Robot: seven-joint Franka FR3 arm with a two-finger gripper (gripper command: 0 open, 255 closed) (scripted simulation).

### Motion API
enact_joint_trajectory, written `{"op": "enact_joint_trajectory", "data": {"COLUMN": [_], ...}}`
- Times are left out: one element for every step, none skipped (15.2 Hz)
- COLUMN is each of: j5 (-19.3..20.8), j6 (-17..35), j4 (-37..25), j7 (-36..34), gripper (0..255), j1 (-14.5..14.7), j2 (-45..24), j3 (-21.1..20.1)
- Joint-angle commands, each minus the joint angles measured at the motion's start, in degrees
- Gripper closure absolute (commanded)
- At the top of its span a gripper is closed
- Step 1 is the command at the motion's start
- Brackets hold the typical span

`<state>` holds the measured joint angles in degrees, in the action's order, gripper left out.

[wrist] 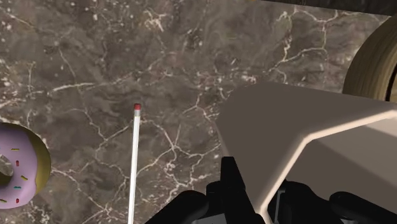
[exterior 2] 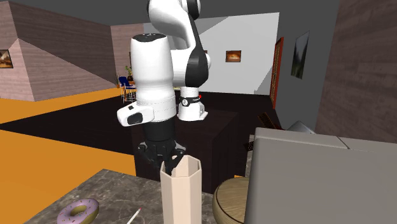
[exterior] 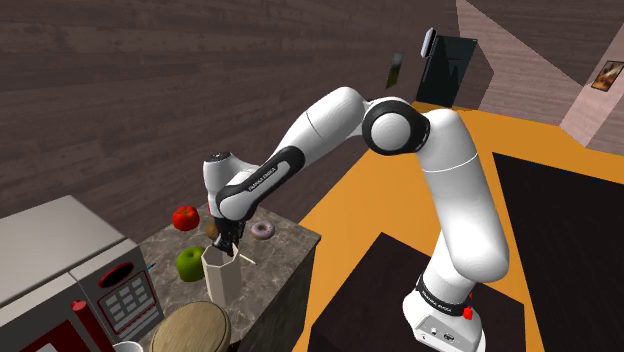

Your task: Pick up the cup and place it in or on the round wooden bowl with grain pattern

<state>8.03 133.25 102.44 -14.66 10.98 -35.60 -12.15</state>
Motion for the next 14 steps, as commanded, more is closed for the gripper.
{"op": "enact_joint_trajectory", "data": {"j5": [-0.3,-0.4,-0.5,-0.7,-0.8,-0.9,-1.0,-1.2,-1.3,-1.4,-1.5,-1.7,-1.8,-1.9], "j6": [-1.0,-1.5,-2.0,-2.5,-3.1,-3.6,-4.2,-4.7,-5.3,-5.8,-6.4,-7.0,-7.6,-8.2], "j4": [0.2,0.2,0.2,0.2,0.2,0.1,0.1,0.0,-0.1,-0.2,-0.3,-0.4,-0.5,-0.7], "j7": [0.2,0.3,0.3,0.4,0.5,0.5,0.6,0.7,0.7,0.8,0.9,0.9,1.0,1.1], "gripper": [255,255,255,255,255,255,255,255,255,255,255,255,255,255], "j1": [-0.2,-0.3,-0.4,-0.4,-0.5,-0.6,-0.6,-0.7,-0.7,-0.8,-0.8,-0.9,-0.9,-1.0], "j2": [1.2,1.8,2.3,2.8,3.3,3.8,4.3,4.8,5.3,5.8,6.3,6.7,7.2,7.6], "j3": [-0.2,-0.3,-0.4,-0.5,-0.6,-0.7,-0.8,-0.8,-0.9,-1.0,-1.1,-1.2,-1.2,-1.3]}}
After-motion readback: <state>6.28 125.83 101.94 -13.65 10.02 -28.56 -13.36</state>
